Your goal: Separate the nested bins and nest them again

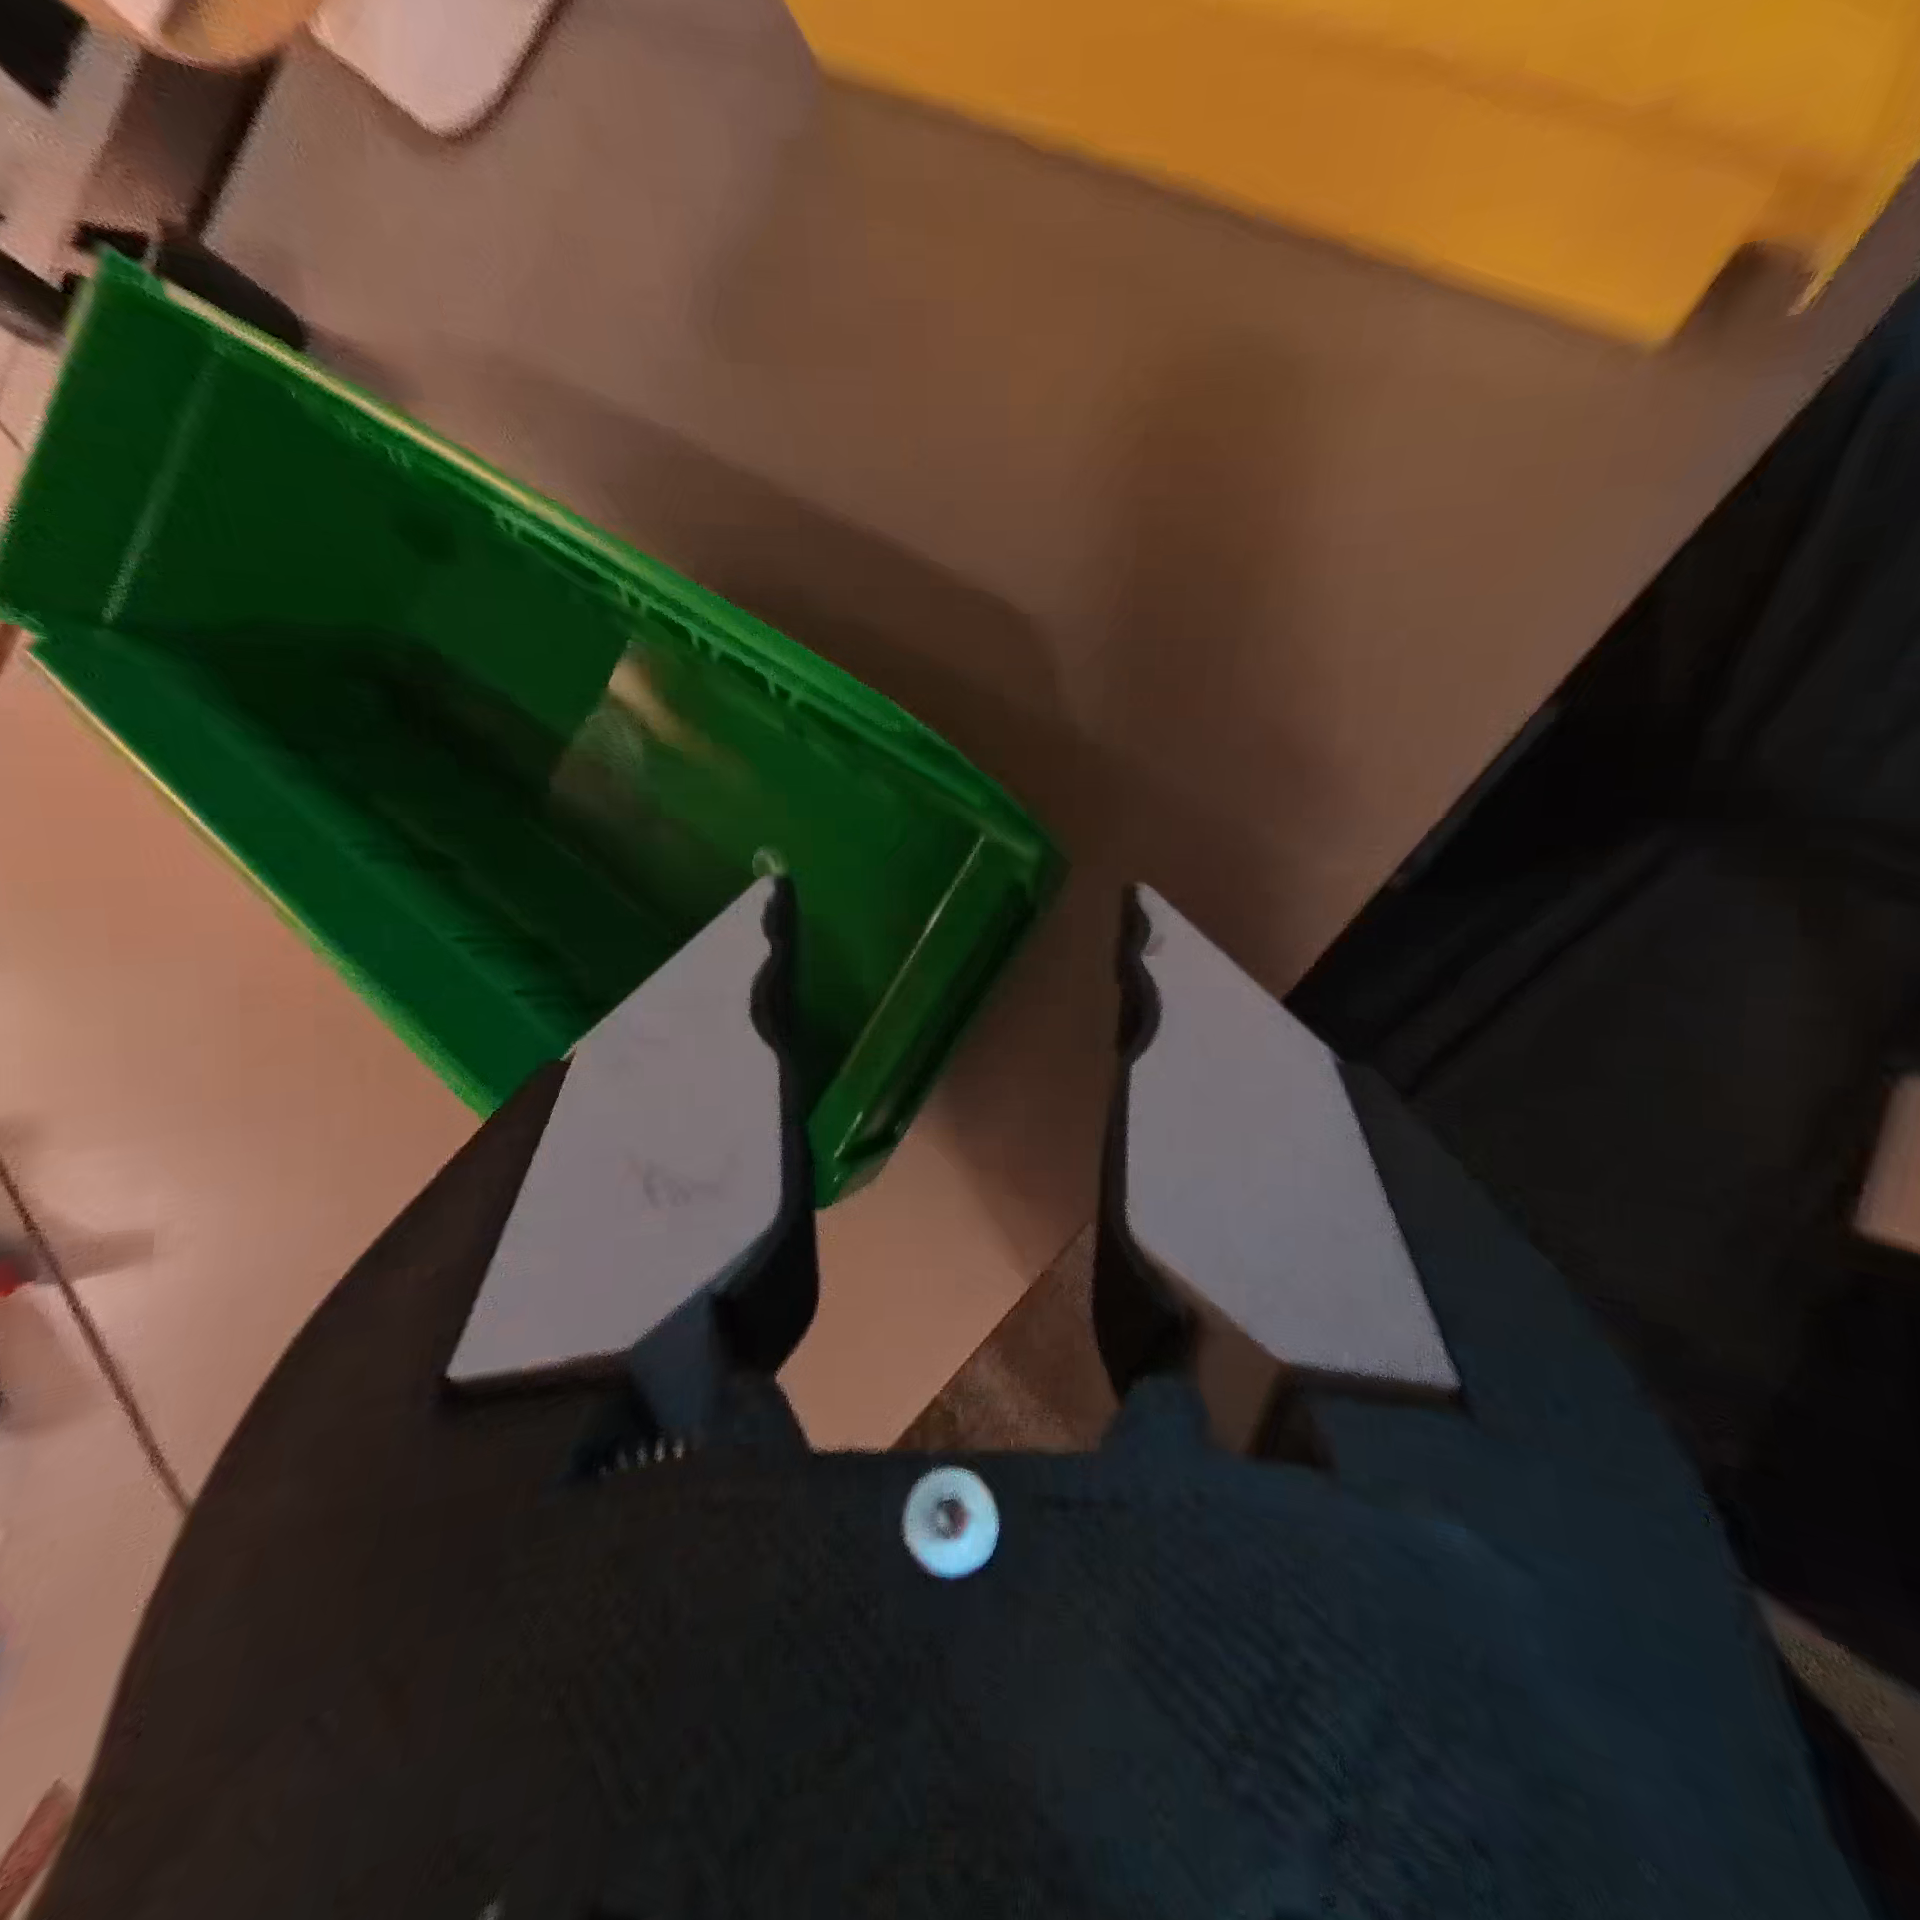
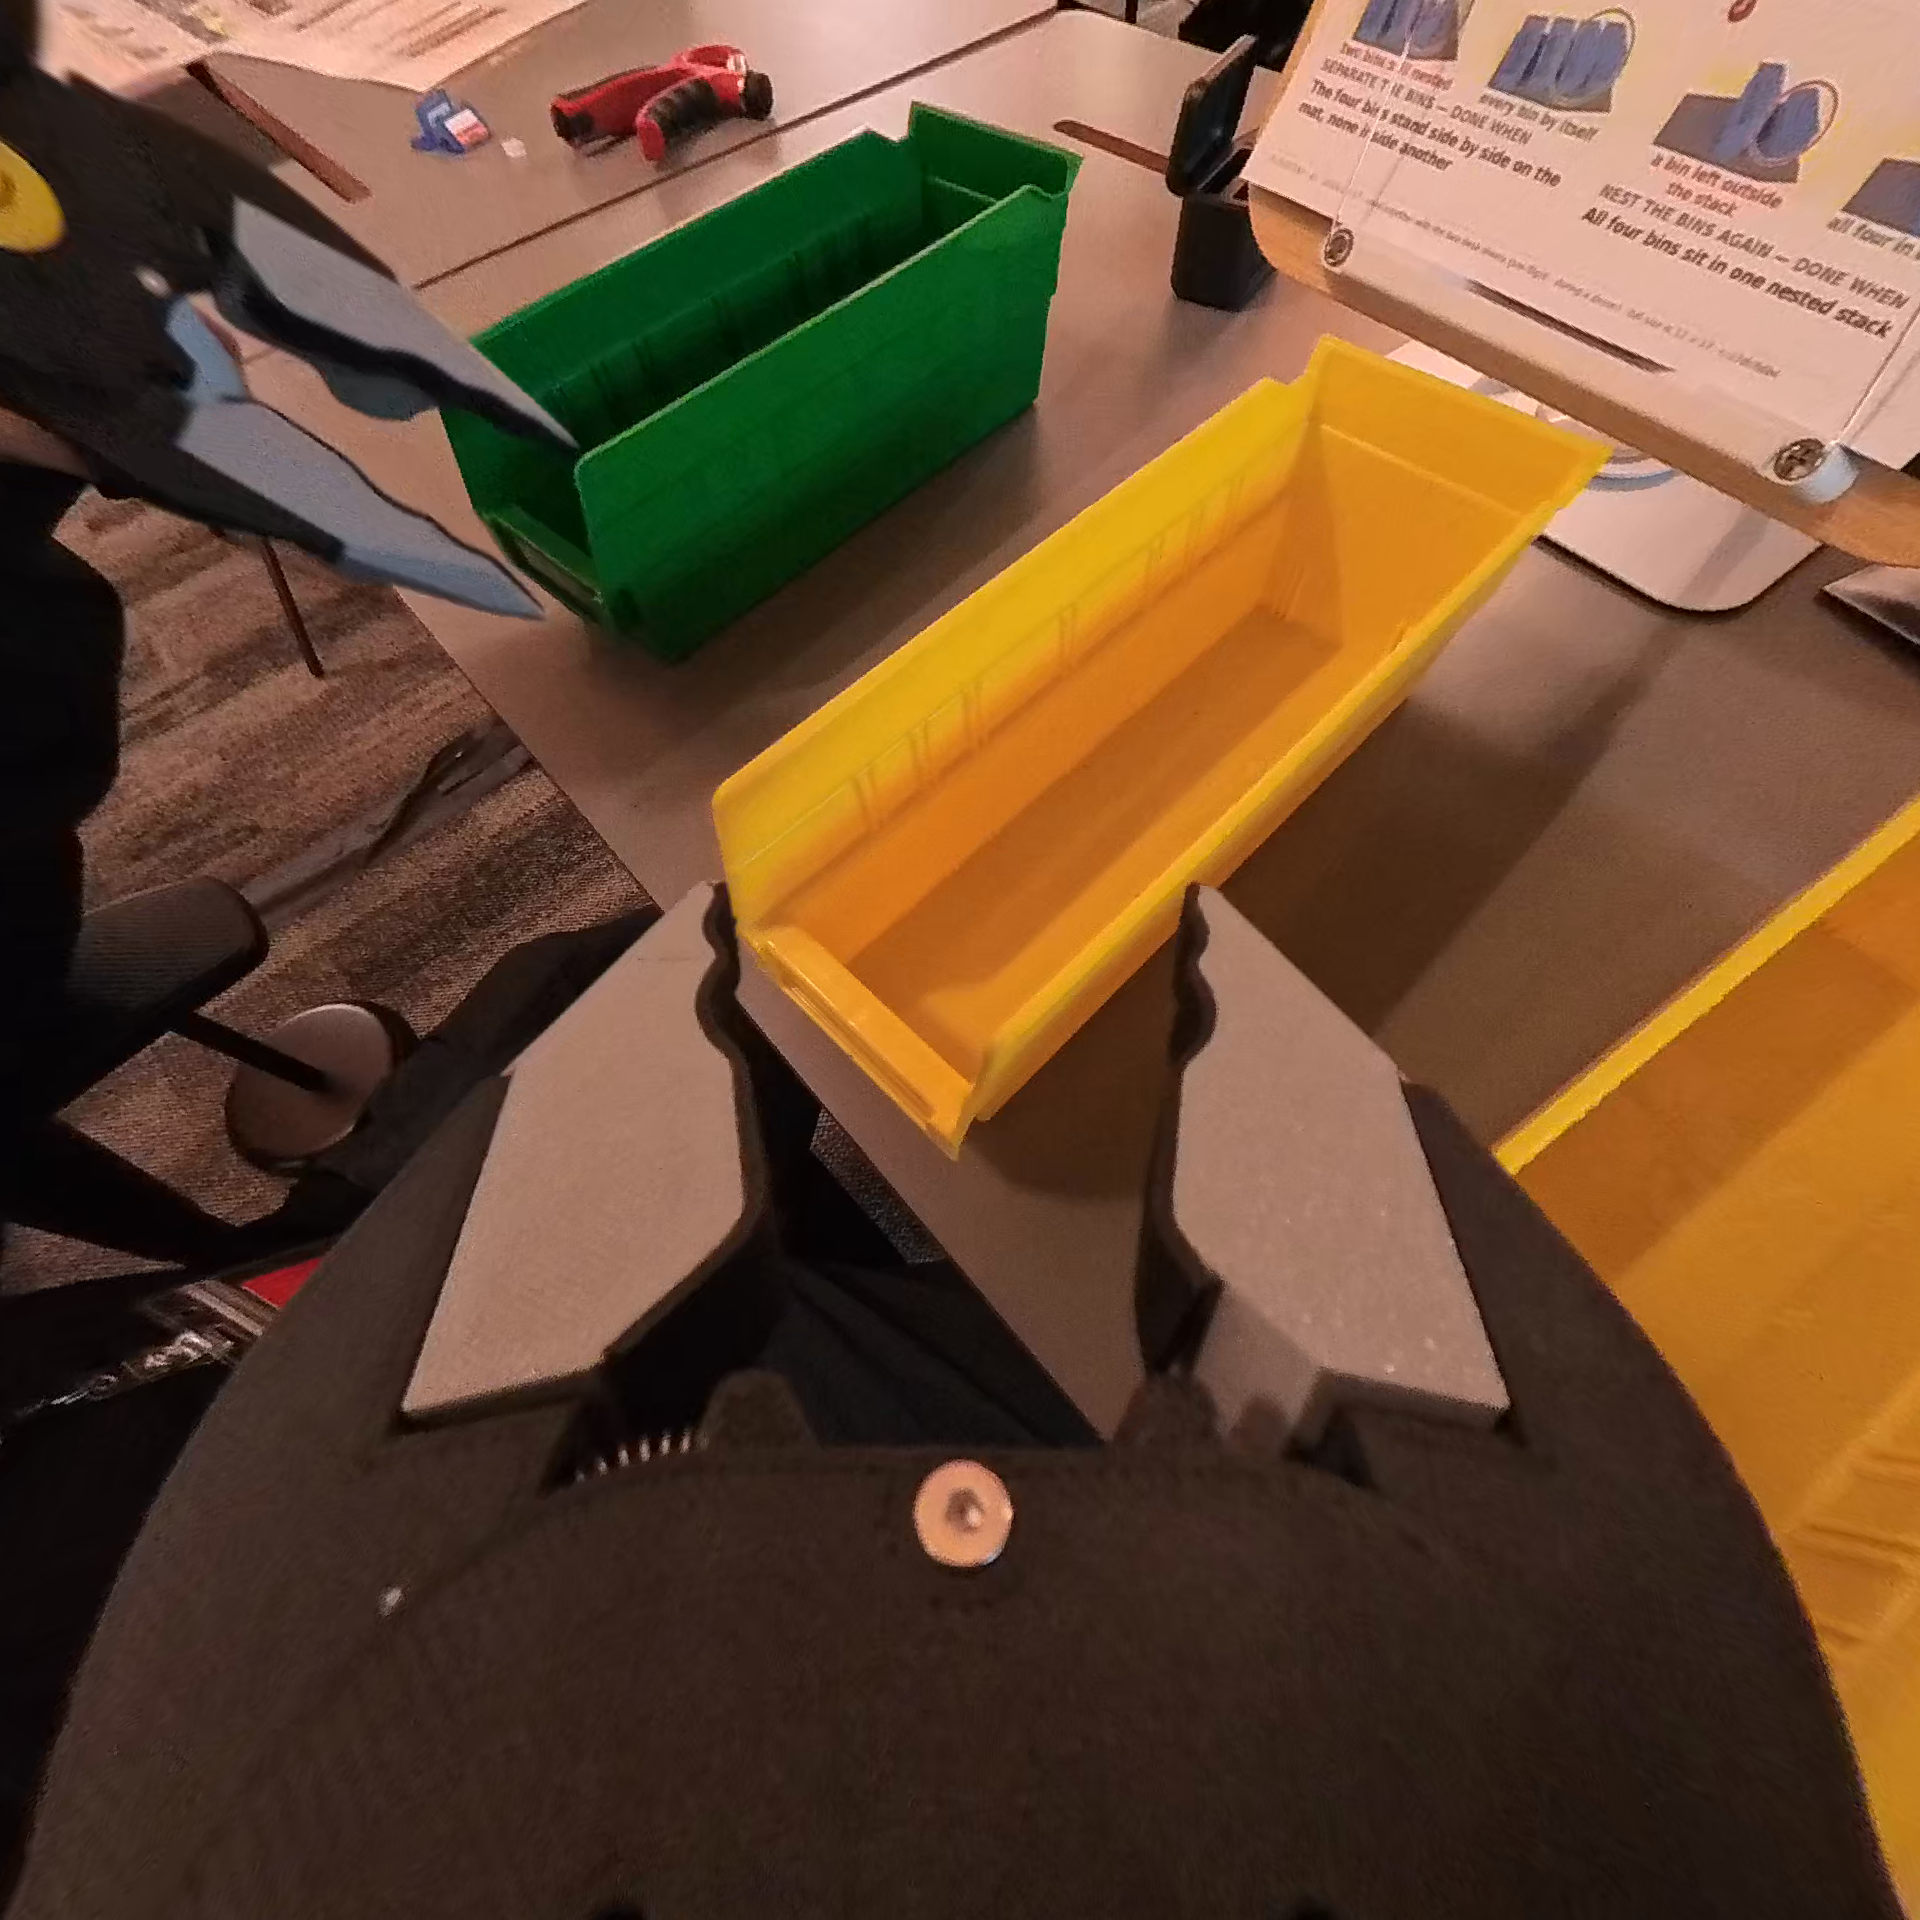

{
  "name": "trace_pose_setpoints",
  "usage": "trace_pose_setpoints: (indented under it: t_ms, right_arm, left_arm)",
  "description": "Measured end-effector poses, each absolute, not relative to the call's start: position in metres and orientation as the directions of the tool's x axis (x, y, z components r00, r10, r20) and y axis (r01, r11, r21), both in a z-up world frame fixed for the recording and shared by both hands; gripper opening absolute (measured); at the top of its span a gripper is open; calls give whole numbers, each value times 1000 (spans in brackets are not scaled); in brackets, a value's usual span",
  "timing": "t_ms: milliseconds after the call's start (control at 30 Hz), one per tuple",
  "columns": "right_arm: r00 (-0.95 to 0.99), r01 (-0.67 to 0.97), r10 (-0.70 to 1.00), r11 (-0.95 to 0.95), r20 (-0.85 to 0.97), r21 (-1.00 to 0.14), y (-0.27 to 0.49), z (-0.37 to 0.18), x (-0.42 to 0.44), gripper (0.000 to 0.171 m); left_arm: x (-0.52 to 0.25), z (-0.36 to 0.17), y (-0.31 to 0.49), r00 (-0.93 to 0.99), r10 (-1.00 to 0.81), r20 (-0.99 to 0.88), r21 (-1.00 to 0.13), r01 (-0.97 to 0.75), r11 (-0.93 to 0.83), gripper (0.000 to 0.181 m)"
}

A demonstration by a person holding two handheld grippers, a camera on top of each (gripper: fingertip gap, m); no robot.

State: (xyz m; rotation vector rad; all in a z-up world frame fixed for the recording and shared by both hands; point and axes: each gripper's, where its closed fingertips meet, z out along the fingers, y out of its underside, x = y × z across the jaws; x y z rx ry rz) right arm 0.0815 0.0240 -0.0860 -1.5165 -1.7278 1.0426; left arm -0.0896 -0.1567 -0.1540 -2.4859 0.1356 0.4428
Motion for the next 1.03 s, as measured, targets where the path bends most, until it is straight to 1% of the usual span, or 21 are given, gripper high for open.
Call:
trace_pose_setpoints:
  t_ms: [133, 167, 233, 267, 300, 333, 367, 400, 467, 500, 567, 667, 833, 967, 1033]
  right_arm:
    - [-171, 507, 984, 39, -56, -861, 21, -87, 81, 84]
    - [-175, 509, 983, 42, -55, -860, 20, -87, 81, 85]
    - [-196, 511, 979, 58, -50, -858, 15, -88, 81, 89]
    - [-213, 516, 976, 77, -41, -853, 12, -90, 81, 94]
    - [-247, 531, 969, 113, -26, -840, 6, -94, 83, 100]
    - [-305, 557, 952, 168, -12, -814, -3, -102, 87, 101]
    - [-366, 579, 931, 226, -2, -783, -13, -110, 92, 100]
    - [-405, 591, 914, 272, 12, -759, -19, -118, 95, 95]
    - [-434, 599, 899, 340, 63, -725, -22, -130, 94, 82]
    - [-438, 599, 894, 368, 94, -711, -21, -135, 93, 80]
    - [-455, 601, 880, 416, 136, -682, -20, -145, 91, 78]
    - [-462, 613, 870, 453, 172, -647, -18, -156, 89, 74]
    - [-482, 627, 849, 506, 216, -592, -19, -172, 85, 67]
    - [-495, 635, 836, 534, 236, -559, -25, -182, 82, 62]
    - [-485, 634, 837, 536, 254, -557, -25, -184, 77, 54]
  left_arm:
    - [-103, -180, -159, 921, -35, -388, -450, -222, -865, 27]
    - [-103, -188, -160, 923, -72, -378, -427, -243, -871, 22]
    - [-102, -190, -155, 918, -102, -383, -443, -279, -852, 20]
    - [-102, -190, -155, 920, -105, -377, -445, -279, -851, 20]
    - [-102, -190, -156, 920, -108, -376, -441, -280, -853, 20]
    - [-102, -190, -156, 917, -117, -382, -435, -290, -853, 20]
    - [-100, -190, -156, 913, -130, -388, -430, -304, -850, 19]
    - [-96, -190, -155, 913, -149, -381, -432, -318, -844, 19]
    - [-79, -189, -152, 919, -209, -334, -460, -352, -815, 17]
    - [-69, -189, -151, 919, -242, -310, -471, -370, -801, 16]
    - [-62, -190, -152, 897, -288, -336, -440, -420, -794, 16]
    - [-48, -190, -154, 841, -382, -383, -405, -524, -749, 16]
    - [-37, -191, -157, 767, -480, -425, -397, -635, -663, 16]
    - [-46, -191, -166, 766, -481, -427, -409, -638, -653, 17]
    - [-49, -191, -167, 766, -471, -437, -406, -635, -657, 17]
